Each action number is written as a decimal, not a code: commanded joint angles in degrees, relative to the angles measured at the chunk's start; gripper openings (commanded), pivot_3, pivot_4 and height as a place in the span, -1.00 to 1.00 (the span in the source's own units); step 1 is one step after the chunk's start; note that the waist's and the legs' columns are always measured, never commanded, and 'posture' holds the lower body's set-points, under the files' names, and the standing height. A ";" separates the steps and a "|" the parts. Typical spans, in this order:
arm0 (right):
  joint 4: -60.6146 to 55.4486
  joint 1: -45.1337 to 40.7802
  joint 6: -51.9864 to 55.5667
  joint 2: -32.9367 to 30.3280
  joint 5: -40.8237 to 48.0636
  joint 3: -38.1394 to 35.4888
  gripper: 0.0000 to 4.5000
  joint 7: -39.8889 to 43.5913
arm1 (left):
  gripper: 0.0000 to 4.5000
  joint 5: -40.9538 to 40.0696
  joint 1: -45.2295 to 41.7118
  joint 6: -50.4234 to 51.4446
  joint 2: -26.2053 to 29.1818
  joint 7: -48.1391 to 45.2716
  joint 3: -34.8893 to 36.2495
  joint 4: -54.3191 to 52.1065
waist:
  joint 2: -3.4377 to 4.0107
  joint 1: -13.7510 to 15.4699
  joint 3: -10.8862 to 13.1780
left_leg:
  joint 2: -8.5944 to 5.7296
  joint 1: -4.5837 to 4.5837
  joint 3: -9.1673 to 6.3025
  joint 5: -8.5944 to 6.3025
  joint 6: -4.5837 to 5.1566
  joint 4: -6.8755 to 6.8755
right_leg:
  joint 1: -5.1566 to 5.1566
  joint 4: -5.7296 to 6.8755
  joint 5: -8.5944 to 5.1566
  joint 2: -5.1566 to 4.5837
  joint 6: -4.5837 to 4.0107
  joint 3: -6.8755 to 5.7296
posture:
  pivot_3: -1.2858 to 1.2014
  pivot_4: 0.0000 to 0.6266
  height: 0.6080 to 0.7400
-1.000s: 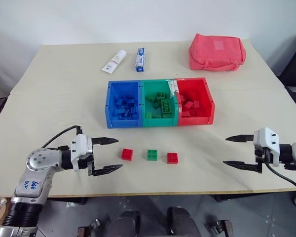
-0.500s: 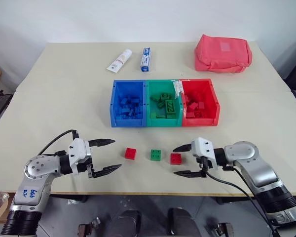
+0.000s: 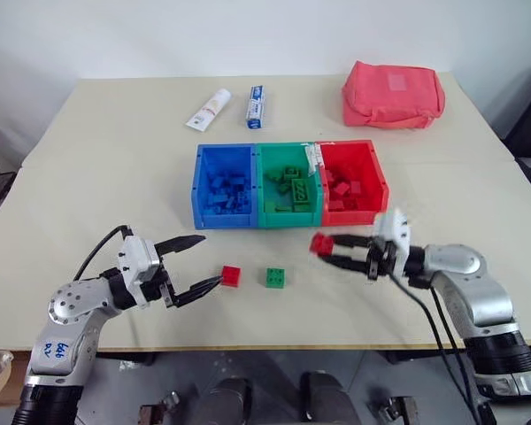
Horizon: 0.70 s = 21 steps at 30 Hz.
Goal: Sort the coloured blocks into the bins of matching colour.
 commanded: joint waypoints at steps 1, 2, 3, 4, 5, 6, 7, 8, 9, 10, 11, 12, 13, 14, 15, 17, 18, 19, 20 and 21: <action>6.48 -7.12 -0.84 0.35 -0.29 -5.49 -0.36 -6.96 | 1.00 -2.21 -1.11 1.11 -1.99 3.78 2.18 -2.28 | 0.00 -0.06 0.00 | 0.00 0.01 0.00 0.00 0.00 0.01 | 0.00 0.01 0.00 0.00 0.00 0.00 | 0.03 -0.52 1.00; 9.03 -8.63 -2.72 0.30 -2.16 -5.37 -0.36 -8.05 | 1.00 -2.68 -1.63 1.57 -2.80 5.04 2.60 -2.31 | 0.00 0.02 0.00 | -0.01 0.00 0.01 0.00 0.00 0.03 | 0.01 0.01 0.00 0.00 0.00 0.00 | 0.03 -0.52 1.00; 13.44 -11.69 -5.06 0.73 -4.52 -5.66 -0.36 -11.09 | 1.00 -2.41 -2.90 1.50 -3.96 7.03 3.05 -1.98 | -0.01 0.02 -0.01 | -0.02 0.00 0.00 0.00 0.00 0.04 | 0.01 0.01 0.00 0.01 0.00 -0.01 | 0.03 -0.52 1.00; 17.50 -14.64 -6.06 1.26 -5.97 -6.20 -0.36 -14.05 | 1.00 -2.01 -3.97 1.55 -4.71 8.39 3.22 -1.76 | -0.02 0.07 -0.01 | 0.01 0.01 -0.01 0.00 0.00 0.05 | 0.02 0.02 0.00 0.02 -0.01 -0.03 | 0.03 -0.52 1.00; 20.80 -17.07 -6.60 1.82 -6.74 -6.64 -0.36 -16.04 | 1.00 -1.43 -4.64 1.42 -5.12 8.98 3.14 -1.58 | -0.01 0.05 -0.01 | -0.02 -0.01 0.00 0.00 0.00 0.05 | -0.02 0.04 0.00 0.01 -0.01 -0.02 | 0.03 -0.52 1.00; 23.81 -19.23 -7.41 2.29 -7.77 -6.83 -0.36 -18.00 | 1.00 -0.94 -5.02 1.36 -5.32 9.31 2.94 -1.54 | -0.02 -0.01 -0.01 | -0.01 0.00 0.00 0.01 0.00 0.06 | -0.01 0.04 0.00 0.01 -0.01 -0.03 | 0.03 -0.52 1.00; 26.12 -20.79 -6.94 2.62 -7.87 -6.78 -0.20 -18.28 | 1.00 -0.71 -5.00 1.47 -5.36 9.39 2.70 -1.71 | -0.01 -0.08 -0.01 | -0.03 -0.01 0.02 0.01 0.00 0.05 | -0.03 0.04 0.00 0.01 -0.01 -0.01 | 0.03 -0.52 1.00; 27.45 -21.53 -7.89 2.71 -8.38 -6.14 -0.02 -17.41 | 1.00 -0.49 -4.77 1.46 -5.35 9.41 2.47 -1.90 | -0.01 -0.10 -0.01 | -0.02 -0.01 0.04 0.01 0.00 0.03 | -0.03 0.05 0.00 0.01 -0.01 0.00 | 0.03 -0.52 1.00; 28.37 -21.97 -8.72 2.75 -8.74 -5.64 0.08 -16.66 | 1.00 -0.39 -4.59 1.46 -5.32 9.46 2.33 -2.04 | -0.01 -0.12 -0.01 | -0.01 -0.01 0.04 0.01 0.00 -0.02 | -0.05 0.02 0.00 0.01 -0.01 -0.01 | 0.03 -0.52 1.00; 28.92 -22.12 -9.95 2.77 -9.26 -5.30 0.25 -16.31 | 1.00 -0.34 -4.37 1.43 -5.27 9.49 2.28 -2.16 | -0.01 -0.15 -0.01 | 0.00 -0.01 0.03 0.01 0.00 -0.07 | -0.06 0.03 0.00 0.01 -0.01 -0.02 | 0.03 -0.52 1.00; 28.37 -21.74 -10.54 2.80 -8.79 -5.35 0.42 -15.14 | 1.00 -0.37 -4.00 1.46 -5.07 9.42 2.40 -2.29 | -0.01 -0.17 -0.01 | 0.01 -0.02 0.03 0.01 0.00 -0.12 | -0.06 0.04 0.00 0.01 -0.01 -0.02 | 0.03 -0.52 1.00; 27.53 -21.08 -11.18 2.54 -8.26 -5.50 0.57 -13.70 | 1.00 -0.33 -3.64 1.48 -4.70 9.34 2.74 -2.25 | -0.01 -0.18 -0.01 | 0.00 -0.03 0.03 0.01 0.00 -0.14 | -0.06 0.06 0.01 0.01 -0.01 -0.03 | 0.03 -0.52 1.00; 26.83 -20.25 -11.65 2.03 -8.02 -5.68 0.72 -12.52 | 1.00 -0.53 -3.35 1.48 -4.30 9.07 3.24 -2.08 | -0.01 -0.18 -0.01 | 0.00 -0.05 0.03 0.00 0.01 -0.14 | -0.07 0.05 0.01 0.00 -0.01 -0.03 | 0.03 -0.52 1.00; 26.09 -19.35 -11.92 1.49 -7.45 -6.09 0.85 -11.16 | 1.00 -0.77 -3.12 1.94 -3.80 8.92 3.68 -1.93 | -0.01 -0.16 -0.01 | 0.00 -0.06 0.03 0.00 0.01 -0.13 | -0.07 0.05 0.01 0.01 0.00 -0.04 | 0.03 -0.52 1.00; 25.38 -18.00 -12.48 0.57 -7.10 -6.52 0.99 -9.51 | 1.00 -0.36 -3.14 1.34 -3.20 8.68 4.23 -1.23 | -0.01 -0.15 -0.01 | 0.00 -0.06 0.02 0.00 0.01 -0.12 | -0.05 0.04 0.01 0.01 0.00 -0.05 | 0.03 -0.52 1.00; 22.05 -13.95 -10.18 -2.00 -3.80 -7.98 0.99 -4.11 | 1.00 0.05 -3.15 0.86 -1.25 7.53 5.50 0.73 | -0.01 0.01 -0.01 | -0.01 -0.06 0.03 0.00 0.01 -0.06 | -0.06 -0.02 0.01 0.00 0.00 -0.04 | 0.03 -0.52 1.00; 20.18 -11.69 -9.13 -3.48 -2.71 -8.26 0.99 -1.62 | 1.00 0.62 -3.11 0.43 -0.08 6.78 6.04 1.97 | -0.01 0.19 -0.01 | -0.01 -0.06 0.02 0.00 0.01 -0.02 | -0.05 -0.04 0.01 0.00 0.00 -0.05 | 0.03 -0.52 1.00; 17.40 -8.43 -8.40 -5.01 -0.15 -8.82 0.99 2.81 | 1.00 1.37 -2.93 -0.45 1.56 5.20 6.41 3.64 | -0.01 0.23 -0.01 | -0.01 -0.06 -0.02 0.00 0.01 0.00 | -0.02 -0.04 0.01 0.01 -0.01 -0.08 | 0.03 -0.52 1.00; 15.07 -5.06 -9.17 -6.62 0.71 -9.01 0.99 5.92 | 1.00 2.35 -2.70 -1.91 3.56 2.98 6.68 5.93 | -0.01 0.30 -0.01 | 0.00 -0.05 -0.03 0.00 0.01 0.01 | 0.00 -0.03 0.01 0.01 -0.01 -0.07 | 0.03 -0.52 1.00; 13.47 -2.66 -9.68 -7.80 0.87 -9.04 0.99 7.41 | 1.00 3.17 -2.53 -3.38 5.21 0.92 6.67 7.88 | -0.01 0.32 -0.01 | -0.02 -0.05 -0.03 0.00 0.01 0.00 | 0.00 -0.03 0.00 0.00 -0.01 -0.06 | 0.03 -0.52 1.00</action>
